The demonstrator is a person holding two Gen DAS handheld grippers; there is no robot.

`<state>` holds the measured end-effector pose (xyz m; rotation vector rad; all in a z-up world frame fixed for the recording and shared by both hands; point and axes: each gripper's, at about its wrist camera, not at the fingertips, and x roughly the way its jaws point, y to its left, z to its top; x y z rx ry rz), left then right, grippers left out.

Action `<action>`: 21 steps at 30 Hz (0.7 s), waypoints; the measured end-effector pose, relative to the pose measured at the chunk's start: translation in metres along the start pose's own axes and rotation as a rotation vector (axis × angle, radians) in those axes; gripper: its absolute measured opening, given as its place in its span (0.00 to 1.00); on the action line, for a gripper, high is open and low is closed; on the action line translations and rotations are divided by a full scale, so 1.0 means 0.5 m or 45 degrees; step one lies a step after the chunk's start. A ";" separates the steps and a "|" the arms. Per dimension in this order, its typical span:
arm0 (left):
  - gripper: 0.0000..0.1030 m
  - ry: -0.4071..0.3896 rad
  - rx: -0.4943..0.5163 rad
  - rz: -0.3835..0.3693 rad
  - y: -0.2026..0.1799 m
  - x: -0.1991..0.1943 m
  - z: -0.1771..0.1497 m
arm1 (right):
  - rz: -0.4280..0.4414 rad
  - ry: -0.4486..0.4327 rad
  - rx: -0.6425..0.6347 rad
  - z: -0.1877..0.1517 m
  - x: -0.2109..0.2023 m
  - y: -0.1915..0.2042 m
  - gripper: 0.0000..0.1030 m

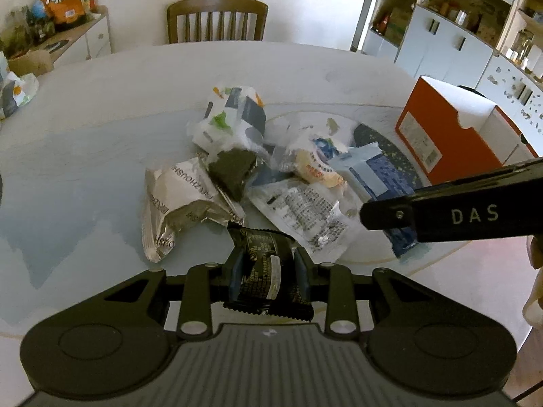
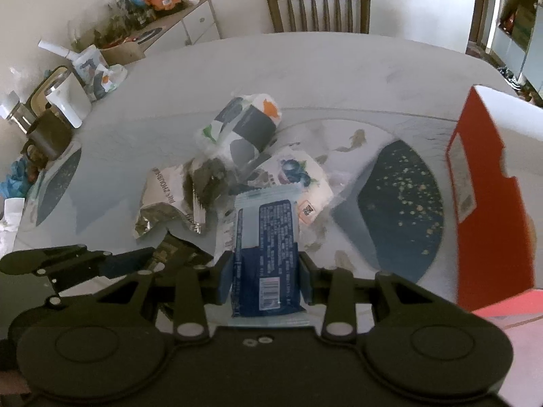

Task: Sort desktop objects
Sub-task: 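Carry the dark snack bar and blue wrapped bar with both grippers to the shoebox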

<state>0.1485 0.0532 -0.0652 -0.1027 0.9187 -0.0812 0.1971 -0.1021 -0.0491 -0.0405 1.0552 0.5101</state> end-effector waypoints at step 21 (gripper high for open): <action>0.29 -0.153 0.106 -0.074 -0.066 -0.063 0.101 | -0.162 -0.144 0.017 0.006 -0.115 -0.093 0.36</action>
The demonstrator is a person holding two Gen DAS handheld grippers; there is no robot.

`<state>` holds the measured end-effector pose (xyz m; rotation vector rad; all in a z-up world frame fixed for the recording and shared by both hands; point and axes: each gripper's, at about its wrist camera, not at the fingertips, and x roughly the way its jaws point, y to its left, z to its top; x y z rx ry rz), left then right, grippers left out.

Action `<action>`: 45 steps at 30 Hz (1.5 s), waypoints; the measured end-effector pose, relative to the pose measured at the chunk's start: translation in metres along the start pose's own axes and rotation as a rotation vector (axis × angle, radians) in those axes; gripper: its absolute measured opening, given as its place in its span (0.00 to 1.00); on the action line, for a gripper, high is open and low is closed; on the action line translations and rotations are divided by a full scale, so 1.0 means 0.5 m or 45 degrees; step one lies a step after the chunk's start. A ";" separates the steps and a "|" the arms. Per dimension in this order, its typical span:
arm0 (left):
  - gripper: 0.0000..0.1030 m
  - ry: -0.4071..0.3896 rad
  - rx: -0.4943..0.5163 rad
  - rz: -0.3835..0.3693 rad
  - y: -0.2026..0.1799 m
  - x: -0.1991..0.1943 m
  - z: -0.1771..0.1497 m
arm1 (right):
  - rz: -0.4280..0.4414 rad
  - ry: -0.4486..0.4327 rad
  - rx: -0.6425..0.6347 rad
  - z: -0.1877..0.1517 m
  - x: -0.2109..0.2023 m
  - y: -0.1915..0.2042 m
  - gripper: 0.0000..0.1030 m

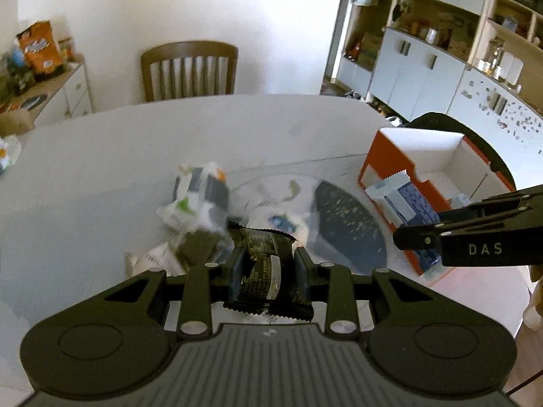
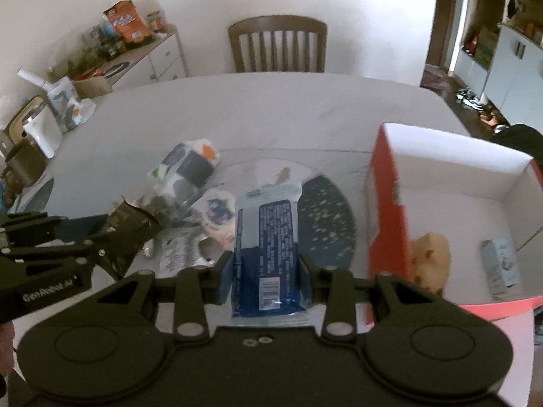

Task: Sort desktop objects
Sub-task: 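Carry the dark snack bar and blue wrapped bar with both grippers to the shoebox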

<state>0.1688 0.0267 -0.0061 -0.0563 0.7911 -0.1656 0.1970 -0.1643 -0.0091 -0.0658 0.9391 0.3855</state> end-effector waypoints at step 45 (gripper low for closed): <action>0.29 -0.042 0.305 -0.210 -0.444 0.163 0.153 | -0.076 -0.044 0.162 -0.016 -0.060 -0.414 0.36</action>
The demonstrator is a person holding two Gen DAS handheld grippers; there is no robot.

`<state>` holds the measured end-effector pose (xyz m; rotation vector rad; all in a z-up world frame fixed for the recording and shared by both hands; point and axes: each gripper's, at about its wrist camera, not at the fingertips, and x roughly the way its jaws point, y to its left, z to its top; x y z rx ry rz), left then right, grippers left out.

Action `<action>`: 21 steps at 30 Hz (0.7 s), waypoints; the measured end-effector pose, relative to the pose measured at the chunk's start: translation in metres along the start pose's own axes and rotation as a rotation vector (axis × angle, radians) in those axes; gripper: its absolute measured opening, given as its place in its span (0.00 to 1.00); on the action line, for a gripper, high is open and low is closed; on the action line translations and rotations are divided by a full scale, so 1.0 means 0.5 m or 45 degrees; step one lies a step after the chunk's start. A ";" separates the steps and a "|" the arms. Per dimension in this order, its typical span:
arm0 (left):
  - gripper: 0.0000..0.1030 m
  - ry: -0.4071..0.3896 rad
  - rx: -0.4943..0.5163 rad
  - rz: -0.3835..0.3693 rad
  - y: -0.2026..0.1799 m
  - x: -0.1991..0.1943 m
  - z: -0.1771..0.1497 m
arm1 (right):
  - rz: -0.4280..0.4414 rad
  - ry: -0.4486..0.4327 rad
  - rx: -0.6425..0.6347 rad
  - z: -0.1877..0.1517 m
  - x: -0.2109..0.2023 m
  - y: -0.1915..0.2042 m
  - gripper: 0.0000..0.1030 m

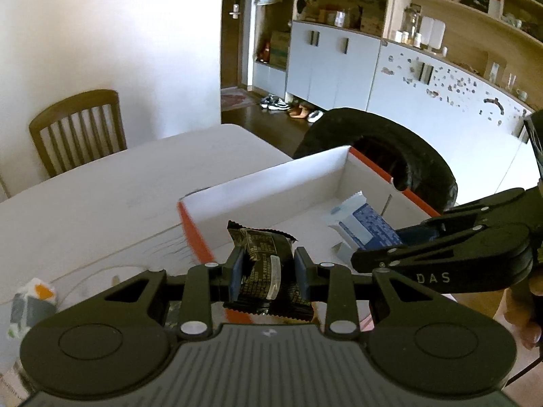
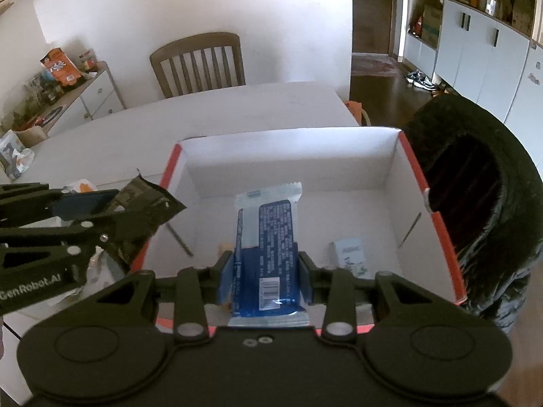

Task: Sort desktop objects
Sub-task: 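Carry the dark snack bar and blue wrapped bar with both grippers to the shoebox, then lower both grippers into the shoebox and open them to drop the bars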

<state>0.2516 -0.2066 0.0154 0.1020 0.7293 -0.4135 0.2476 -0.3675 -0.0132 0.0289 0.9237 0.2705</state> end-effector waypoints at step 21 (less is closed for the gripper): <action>0.30 0.177 0.119 -0.073 -0.075 0.176 0.044 | -0.027 0.113 -0.004 0.059 0.096 -0.128 0.36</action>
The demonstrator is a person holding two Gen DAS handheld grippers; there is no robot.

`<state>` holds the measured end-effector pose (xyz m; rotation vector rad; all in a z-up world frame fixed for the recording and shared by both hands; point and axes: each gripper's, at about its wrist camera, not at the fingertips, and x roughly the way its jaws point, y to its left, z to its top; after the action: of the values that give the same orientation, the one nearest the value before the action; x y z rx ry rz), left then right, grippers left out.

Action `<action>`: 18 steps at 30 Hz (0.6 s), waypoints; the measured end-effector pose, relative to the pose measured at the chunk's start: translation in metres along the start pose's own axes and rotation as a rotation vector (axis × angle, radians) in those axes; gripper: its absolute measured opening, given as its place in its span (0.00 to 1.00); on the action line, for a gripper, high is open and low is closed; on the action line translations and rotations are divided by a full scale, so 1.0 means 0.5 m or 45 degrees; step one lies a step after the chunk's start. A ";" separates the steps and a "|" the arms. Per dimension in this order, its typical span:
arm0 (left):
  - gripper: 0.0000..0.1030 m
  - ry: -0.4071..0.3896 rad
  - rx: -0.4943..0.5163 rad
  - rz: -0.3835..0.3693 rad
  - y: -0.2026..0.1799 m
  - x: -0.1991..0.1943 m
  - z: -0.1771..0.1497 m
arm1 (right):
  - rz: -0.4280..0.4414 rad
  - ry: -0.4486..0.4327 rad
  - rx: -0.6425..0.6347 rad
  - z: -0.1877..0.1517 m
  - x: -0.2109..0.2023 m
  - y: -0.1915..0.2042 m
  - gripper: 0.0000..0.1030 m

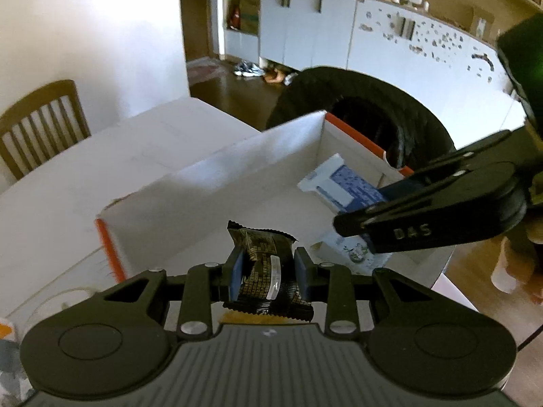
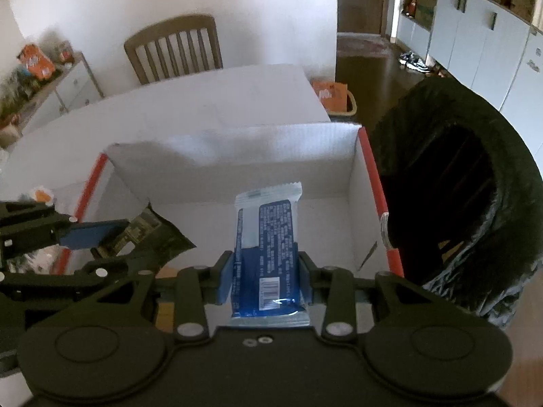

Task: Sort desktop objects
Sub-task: 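Lower both grippers into the shoebox and open them to drop the bars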

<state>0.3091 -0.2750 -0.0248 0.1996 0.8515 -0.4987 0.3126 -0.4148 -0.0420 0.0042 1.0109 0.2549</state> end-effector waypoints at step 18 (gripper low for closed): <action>0.30 0.227 -0.036 -0.066 0.002 0.119 0.017 | -0.038 0.126 -0.067 0.045 0.133 -0.016 0.36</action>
<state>0.3480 -0.2976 -0.0643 0.1985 1.0390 -0.5223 0.3668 -0.4060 -0.0864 -0.0716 1.1013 0.2562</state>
